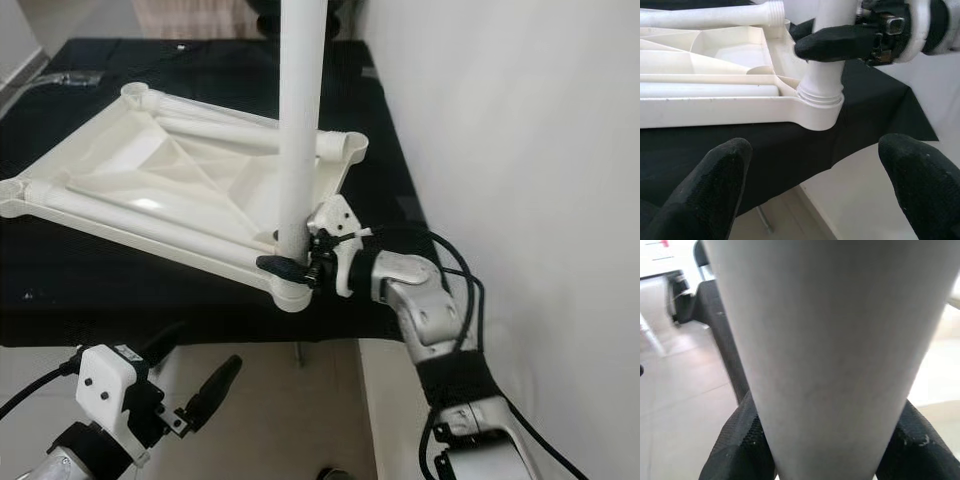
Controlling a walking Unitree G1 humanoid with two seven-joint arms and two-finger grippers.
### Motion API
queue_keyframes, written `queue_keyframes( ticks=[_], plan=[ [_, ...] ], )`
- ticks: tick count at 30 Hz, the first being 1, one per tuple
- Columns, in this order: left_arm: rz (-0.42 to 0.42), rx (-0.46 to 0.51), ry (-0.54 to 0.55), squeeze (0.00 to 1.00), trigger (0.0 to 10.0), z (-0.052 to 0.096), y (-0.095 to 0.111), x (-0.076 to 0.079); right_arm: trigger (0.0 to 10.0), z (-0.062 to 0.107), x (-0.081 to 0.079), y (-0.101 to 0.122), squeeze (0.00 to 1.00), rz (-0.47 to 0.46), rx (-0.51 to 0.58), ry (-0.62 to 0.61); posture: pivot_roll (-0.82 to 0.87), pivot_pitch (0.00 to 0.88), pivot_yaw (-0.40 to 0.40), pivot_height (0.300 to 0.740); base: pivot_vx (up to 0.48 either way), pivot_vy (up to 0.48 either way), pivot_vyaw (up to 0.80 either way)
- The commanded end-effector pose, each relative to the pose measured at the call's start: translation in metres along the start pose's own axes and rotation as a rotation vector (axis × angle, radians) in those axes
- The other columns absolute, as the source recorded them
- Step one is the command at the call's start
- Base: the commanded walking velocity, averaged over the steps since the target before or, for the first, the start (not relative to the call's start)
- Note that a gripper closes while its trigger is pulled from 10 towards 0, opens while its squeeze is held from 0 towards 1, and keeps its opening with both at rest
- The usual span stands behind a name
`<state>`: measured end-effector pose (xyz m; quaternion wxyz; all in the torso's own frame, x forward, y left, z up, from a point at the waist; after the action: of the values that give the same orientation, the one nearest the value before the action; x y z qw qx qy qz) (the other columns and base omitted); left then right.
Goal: Building children table
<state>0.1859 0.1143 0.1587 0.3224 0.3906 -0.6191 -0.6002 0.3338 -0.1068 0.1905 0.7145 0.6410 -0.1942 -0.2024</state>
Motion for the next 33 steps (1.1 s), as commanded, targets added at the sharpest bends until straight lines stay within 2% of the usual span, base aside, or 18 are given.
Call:
queue_keyframes(
  ticks=[1,2,3,4,6,13,14,17,18,20,21,24,25,26,27,28,30,33],
  plan=[
    [-0.004,-0.006,-0.016,0.00,10.0,0.003,0.000,0.002,0.0,0.009,0.005,-0.011,0.00,-0.105,-0.015,-0.045,-0.04,0.220,-0.055,0.740,0.000,0.000,0.00],
    [-0.012,-0.007,0.000,0.00,10.0,0.003,0.000,-0.001,0.0,0.021,0.014,-0.023,0.00,-0.095,-0.073,-0.464,-0.05,0.226,-0.057,0.740,0.000,0.000,0.00],
    [-0.016,-0.006,0.017,0.00,10.0,0.003,0.001,-0.004,0.0,0.034,-0.006,-0.035,0.00,-0.133,-0.099,-0.667,-0.06,0.232,-0.052,0.740,0.000,0.000,0.00],
    [-0.016,-0.006,0.017,0.00,10.0,0.003,0.001,-0.004,0.0,0.034,-0.006,-0.035,0.00,-0.133,-0.099,-0.667,-0.06,0.232,-0.052,0.740,0.000,0.000,0.00],
    [-0.028,-0.005,0.038,0.00,10.0,0.002,0.001,-0.009,0.0,0.043,-0.032,-0.039,0.00,-0.203,-0.090,-0.864,-0.07,0.238,-0.026,0.740,0.000,0.000,0.00],
    [-0.052,-0.007,0.045,0.00,10.0,-0.004,-0.002,-0.014,0.0,0.003,-0.032,-0.026,0.00,-0.256,-0.007,-0.765,-0.06,0.199,-0.008,0.740,0.000,0.000,0.00],
    [-0.054,-0.006,0.045,0.00,10.0,-0.006,-0.002,-0.015,10.0,-0.004,-0.028,-0.021,0.00,-0.240,0.010,-0.735,-0.06,0.195,-0.008,0.740,0.000,0.000,0.00],
    [-0.056,-0.002,0.048,0.00,10.0,-0.009,-0.003,-0.017,10.0,-0.010,-0.023,-0.014,0.00,-0.241,0.045,-0.691,-0.06,0.188,-0.007,0.740,0.000,0.000,0.00],
    [-0.060,0.000,0.051,0.00,10.0,-0.010,-0.003,-0.018,10.0,-0.014,-0.022,-0.009,0.51,-0.250,0.073,-0.630,-0.06,0.183,-0.006,0.740,0.000,0.000,0.00],
    [-0.063,0.002,0.053,0.00,10.0,-0.011,-0.003,-0.019,10.0,-0.015,-0.026,-0.005,0.51,-0.265,0.082,-0.614,-0.06,0.179,-0.007,0.740,0.000,0.000,0.00],
    [-0.068,0.004,0.056,0.00,10.0,-0.013,-0.003,-0.020,10.0,-0.019,-0.032,0.003,1.00,-0.282,0.109,-0.525,-0.05,0.173,-0.009,0.740,0.000,0.000,0.00],
    [-0.072,0.005,0.059,0.00,10.0,-0.014,-0.004,-0.021,10.0,-0.023,-0.037,0.012,1.00,-0.266,0.135,-0.417,-0.05,0.168,-0.008,0.740,0.000,0.000,0.00],
    [-0.075,0.006,0.059,0.00,10.0,-0.015,-0.004,-0.021,10.0,-0.025,-0.040,0.022,1.00,-0.227,0.156,-0.302,-0.04,0.161,-0.012,0.740,0.000,0.000,0.00],
    [-0.078,0.008,0.058,0.00,10.0,-0.016,-0.004,-0.021,10.0,-0.024,-0.040,0.030,0.10,-0.167,0.164,-0.196,-0.04,0.160,-0.016,0.740,0.000,0.000,0.00],
    [-0.078,0.008,0.058,0.00,10.0,-0.016,-0.004,-0.021,10.0,-0.024,-0.040,0.030,0.10,-0.167,0.164,-0.196,-0.04,0.160,-0.016,0.740,0.000,0.000,0.00],
    [-0.080,0.009,0.056,0.00,10.0,-0.017,-0.004,-0.020,10.0,-0.023,-0.038,0.034,0.00,-0.126,0.162,-0.141,-0.03,0.160,-0.018,0.740,0.000,0.000,0.00],
    [-0.081,0.010,0.054,0.00,10.0,-0.016,-0.004,-0.019,10.0,-0.022,-0.033,0.034,0.00,-0.033,0.127,-0.015,-0.02,0.164,-0.023,0.740,0.000,0.000,0.00],
    [-0.080,0.011,0.053,0.00,10.0,-0.016,-0.004,-0.019,10.0,-0.022,-0.032,0.032,0.00,-0.007,0.110,0.028,-0.02,0.164,-0.023,0.740,0.000,0.000,0.00]
  ],
)
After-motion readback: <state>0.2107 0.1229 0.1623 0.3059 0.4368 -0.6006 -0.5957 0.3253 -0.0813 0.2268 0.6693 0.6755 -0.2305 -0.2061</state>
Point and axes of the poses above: a point about 5 cm out from each wrist's last joint towards the gripper, its own z axis pointing back from the gripper into the wrist, its own y axis along the axis of the wrist's last joint, x = y × z, the point moved 3 cm from there along -z, pointing out of the wrist towards the gripper, and after that the axes turned 4 degrees about -z, right-handed, at the moved point
